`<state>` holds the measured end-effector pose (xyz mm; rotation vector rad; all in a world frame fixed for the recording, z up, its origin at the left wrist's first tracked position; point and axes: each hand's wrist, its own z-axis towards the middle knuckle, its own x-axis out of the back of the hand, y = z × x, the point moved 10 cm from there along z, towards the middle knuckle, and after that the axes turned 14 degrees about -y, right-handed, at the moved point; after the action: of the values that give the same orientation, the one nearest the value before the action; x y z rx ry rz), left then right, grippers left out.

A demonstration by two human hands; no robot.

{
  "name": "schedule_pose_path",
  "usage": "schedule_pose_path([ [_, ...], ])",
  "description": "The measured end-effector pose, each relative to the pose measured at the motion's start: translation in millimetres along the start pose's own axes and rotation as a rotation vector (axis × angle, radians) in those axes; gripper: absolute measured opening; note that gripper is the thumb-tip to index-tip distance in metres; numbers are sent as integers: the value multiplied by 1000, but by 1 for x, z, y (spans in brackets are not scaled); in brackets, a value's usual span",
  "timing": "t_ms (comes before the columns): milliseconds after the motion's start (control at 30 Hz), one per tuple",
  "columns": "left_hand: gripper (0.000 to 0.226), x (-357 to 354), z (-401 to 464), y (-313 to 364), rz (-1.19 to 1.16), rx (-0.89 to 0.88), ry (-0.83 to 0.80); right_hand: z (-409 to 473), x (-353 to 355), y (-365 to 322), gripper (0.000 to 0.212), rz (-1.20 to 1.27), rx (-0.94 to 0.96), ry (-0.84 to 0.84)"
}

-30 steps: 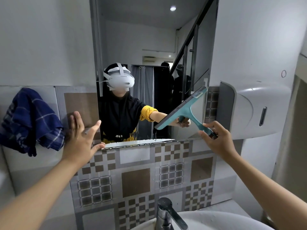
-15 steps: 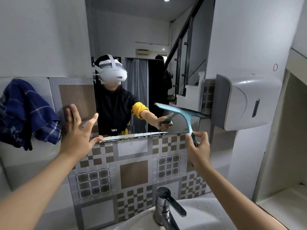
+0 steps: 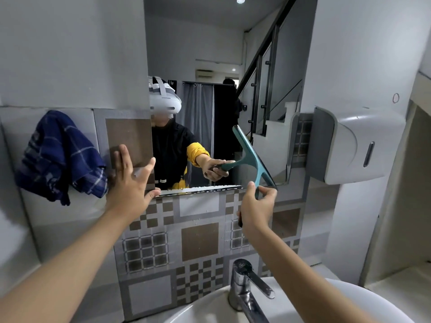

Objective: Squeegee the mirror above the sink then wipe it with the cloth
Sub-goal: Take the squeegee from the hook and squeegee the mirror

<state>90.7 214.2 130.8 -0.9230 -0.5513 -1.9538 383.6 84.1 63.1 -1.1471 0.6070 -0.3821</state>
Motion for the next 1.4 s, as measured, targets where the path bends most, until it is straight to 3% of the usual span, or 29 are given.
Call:
schedule_pose_path([
  [333,94,-10,-15,5,47,-9,-21,-46,-78,-2,16,33,44,-146],
  [500,86,-7,-19,0,103,-36,-14,-67,-109,2,16,-45,101,-210],
  [900,84,-8,-26,-13,54,-52,13,-67,-88,3,23,-413,341,-299],
  [1400,84,-8,-26,-16,57,-43,29,-52,-59,19,21,-800,481,-387],
])
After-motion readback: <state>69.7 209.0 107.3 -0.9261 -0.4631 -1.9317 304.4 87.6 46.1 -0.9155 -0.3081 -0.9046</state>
